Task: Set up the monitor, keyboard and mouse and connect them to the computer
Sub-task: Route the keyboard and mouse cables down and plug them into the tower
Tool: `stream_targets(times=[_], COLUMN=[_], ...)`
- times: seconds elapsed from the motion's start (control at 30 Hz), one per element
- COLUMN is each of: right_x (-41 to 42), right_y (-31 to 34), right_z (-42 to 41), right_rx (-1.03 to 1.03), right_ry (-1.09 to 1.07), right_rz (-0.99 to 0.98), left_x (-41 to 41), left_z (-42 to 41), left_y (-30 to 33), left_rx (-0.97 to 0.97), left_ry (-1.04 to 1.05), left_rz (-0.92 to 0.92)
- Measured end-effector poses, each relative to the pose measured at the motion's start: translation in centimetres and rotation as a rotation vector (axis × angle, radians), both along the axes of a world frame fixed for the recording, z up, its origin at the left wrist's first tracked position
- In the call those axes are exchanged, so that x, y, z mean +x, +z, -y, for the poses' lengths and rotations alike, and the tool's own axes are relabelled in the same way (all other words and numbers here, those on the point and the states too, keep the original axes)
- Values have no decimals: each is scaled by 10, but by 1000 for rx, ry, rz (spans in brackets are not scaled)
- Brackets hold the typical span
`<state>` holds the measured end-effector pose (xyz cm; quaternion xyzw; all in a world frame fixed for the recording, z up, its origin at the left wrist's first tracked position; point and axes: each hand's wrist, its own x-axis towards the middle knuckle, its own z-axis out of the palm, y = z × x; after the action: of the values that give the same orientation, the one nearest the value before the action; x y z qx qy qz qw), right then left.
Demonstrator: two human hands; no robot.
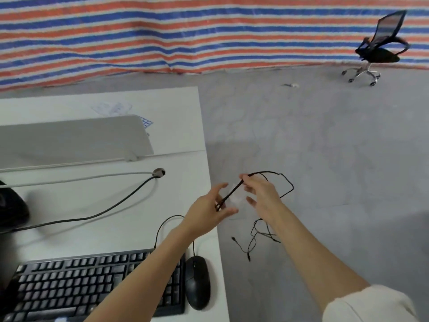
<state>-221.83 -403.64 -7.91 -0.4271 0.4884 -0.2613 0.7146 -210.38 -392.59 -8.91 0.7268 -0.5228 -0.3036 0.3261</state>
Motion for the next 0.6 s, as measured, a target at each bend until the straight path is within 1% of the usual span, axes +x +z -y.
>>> stream_targets(times=[0.07, 0.13, 0.23, 0.33, 0.4, 0.47, 0.53, 0.6], right_x=[-1, -5, -11, -20, -27, -28, -21, -10], right_y=[7, 13, 17, 17, 20, 23, 31, 44], right_z=[-1, 1, 7, 15, 16, 13, 3, -13], right_rx=[21, 148, 418, 492, 470, 370, 253, 129], right_ry=[-14, -75, -241, -365, -393, -323, -203, -79], right_rz=[36, 203, 453, 554, 533, 413, 285, 166], left_x=[-2, 3, 19, 42, 54, 62, 61, 50], left_z=[2, -3, -15, -32, -46, -53, -51, -40], left_y=[7, 7, -1, -8, -6, -3, 3, 14], left_rx=[-67, -90, -26, 34, 120, 227, 267, 214], left_ry=[31, 119, 263, 484, 574, 541, 406, 221], left_rz=[97, 214, 322, 379, 434, 518, 544, 513])
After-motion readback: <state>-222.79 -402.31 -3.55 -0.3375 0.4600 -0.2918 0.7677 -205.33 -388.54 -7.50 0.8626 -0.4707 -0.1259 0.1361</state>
